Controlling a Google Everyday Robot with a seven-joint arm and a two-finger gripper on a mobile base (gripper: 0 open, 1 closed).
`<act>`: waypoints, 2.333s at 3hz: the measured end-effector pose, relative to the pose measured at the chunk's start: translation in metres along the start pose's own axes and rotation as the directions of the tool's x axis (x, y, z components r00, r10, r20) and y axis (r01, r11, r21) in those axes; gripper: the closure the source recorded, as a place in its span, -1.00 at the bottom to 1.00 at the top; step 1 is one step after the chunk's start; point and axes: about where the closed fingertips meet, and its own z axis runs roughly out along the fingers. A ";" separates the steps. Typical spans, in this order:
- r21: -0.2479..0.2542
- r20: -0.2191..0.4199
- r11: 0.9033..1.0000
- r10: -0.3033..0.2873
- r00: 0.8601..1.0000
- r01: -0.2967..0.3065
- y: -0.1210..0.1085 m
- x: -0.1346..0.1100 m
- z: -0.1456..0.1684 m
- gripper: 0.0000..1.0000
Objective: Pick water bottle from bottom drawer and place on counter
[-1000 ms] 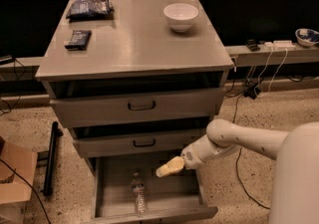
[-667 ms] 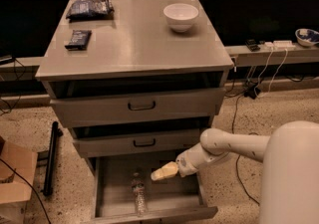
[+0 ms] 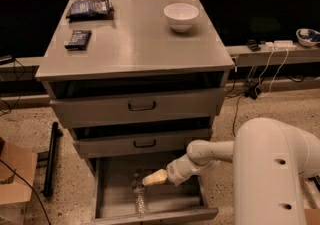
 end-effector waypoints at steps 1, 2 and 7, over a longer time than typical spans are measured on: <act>-0.006 -0.020 0.999 0.048 0.999 -0.048 -0.019 -0.020 0.058 -1.00; -0.007 -0.018 0.999 0.048 0.999 -0.048 -0.020 -0.022 0.060 -1.00; 0.241 -0.097 0.941 0.269 0.958 -0.239 -0.063 -0.032 0.184 -0.95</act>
Offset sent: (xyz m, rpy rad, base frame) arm 0.0354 0.0403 -0.0821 -0.0048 0.0674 -0.0337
